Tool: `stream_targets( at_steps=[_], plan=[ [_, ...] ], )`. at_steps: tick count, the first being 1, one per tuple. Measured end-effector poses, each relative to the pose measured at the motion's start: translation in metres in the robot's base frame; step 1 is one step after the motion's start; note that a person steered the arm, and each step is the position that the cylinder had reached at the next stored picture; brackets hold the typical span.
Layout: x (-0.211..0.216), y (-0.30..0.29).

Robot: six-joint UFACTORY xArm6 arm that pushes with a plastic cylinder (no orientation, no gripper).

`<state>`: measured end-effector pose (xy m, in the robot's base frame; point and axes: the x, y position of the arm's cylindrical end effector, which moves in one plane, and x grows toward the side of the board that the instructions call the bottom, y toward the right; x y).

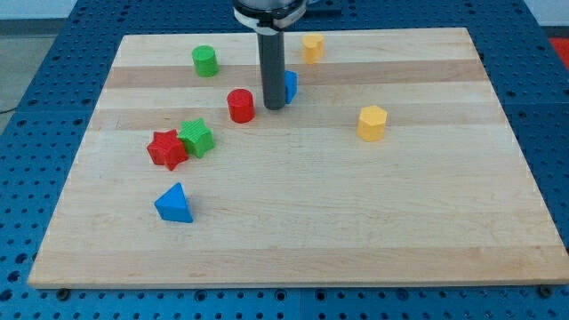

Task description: Move the green circle toward the red circle

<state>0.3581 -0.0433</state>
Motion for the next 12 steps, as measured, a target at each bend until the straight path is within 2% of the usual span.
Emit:
stream_targets(
  at_steps=[2,3,4,6,7,8,9,12],
  plan=[
    [0.014,-0.065],
    [0.023,-0.075],
    [0.010,-0.070],
    [-0.076,-0.039],
    [-0.121,-0.049],
    [-0.121,-0.088],
    [-0.100,-0.119],
    [-0.003,-0.185]
  ],
)
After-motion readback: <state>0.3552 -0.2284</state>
